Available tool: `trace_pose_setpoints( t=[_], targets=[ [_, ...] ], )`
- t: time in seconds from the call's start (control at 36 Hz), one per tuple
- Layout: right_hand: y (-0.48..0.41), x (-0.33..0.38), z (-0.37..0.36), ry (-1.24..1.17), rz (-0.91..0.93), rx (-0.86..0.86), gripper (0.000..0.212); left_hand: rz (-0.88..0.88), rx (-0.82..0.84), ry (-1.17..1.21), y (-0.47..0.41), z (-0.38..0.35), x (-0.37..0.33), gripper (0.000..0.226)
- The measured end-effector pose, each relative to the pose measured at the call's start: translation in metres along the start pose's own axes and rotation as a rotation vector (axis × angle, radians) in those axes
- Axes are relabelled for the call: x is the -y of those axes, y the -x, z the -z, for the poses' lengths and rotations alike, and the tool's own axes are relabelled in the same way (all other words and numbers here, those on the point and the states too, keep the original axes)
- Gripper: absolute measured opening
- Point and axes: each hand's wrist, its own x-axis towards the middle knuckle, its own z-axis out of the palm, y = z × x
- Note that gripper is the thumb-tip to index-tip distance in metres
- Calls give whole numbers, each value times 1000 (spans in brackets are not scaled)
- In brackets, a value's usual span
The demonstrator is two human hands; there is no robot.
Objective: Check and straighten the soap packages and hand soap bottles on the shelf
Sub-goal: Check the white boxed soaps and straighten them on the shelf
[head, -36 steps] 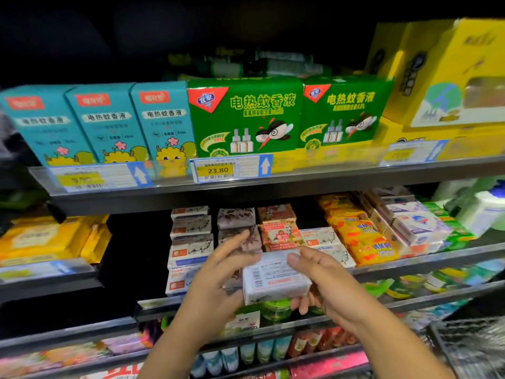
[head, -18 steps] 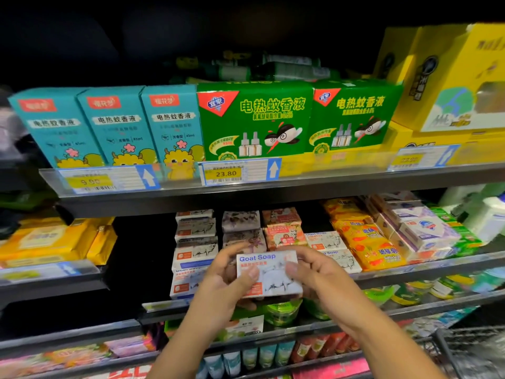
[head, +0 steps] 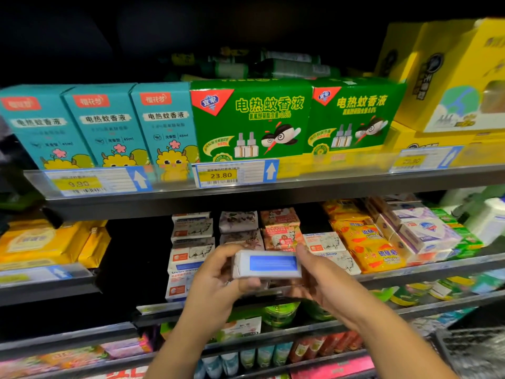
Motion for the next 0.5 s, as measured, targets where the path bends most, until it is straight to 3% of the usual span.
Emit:
trace_pose_setpoints(
  t=[0.11, 0.28, 0.39, 0.5],
  targets=[
    [-4, -5, 5, 138, 141, 16, 67, 63, -83, 87, -2, -6, -6, 27],
    [-17, -13, 5, 341, 262, -39, 51, 24, -82, 45, -7, -13, -9, 42],
    [-21, -24, -6, 333, 298, -24, 56, 39, -2, -137, -10, -23, -18, 43],
    [-26, -39, -6, 317, 302, -40, 56, -53, 58, -403, -12, -24, -15, 44]
  ],
)
